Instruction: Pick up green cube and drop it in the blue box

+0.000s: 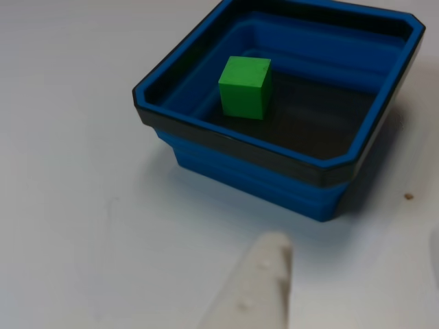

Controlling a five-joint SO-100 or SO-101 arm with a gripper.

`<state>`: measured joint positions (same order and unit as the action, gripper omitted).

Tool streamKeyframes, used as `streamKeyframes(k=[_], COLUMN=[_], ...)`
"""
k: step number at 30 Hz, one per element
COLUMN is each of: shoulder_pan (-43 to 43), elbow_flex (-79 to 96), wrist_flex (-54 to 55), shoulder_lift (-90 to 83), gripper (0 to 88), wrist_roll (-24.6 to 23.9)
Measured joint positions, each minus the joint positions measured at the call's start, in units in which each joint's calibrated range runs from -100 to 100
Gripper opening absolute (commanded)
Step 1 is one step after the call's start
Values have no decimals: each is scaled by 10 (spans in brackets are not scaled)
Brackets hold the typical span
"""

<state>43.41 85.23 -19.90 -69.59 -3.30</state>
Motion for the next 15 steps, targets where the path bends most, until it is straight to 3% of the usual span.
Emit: streamKeyframes(k=[15], shoulder_pan=[-1], elbow_flex=[92], wrist_flex=[0], shoulder_lift=[-194], gripper=[192], wrist_roll=[0])
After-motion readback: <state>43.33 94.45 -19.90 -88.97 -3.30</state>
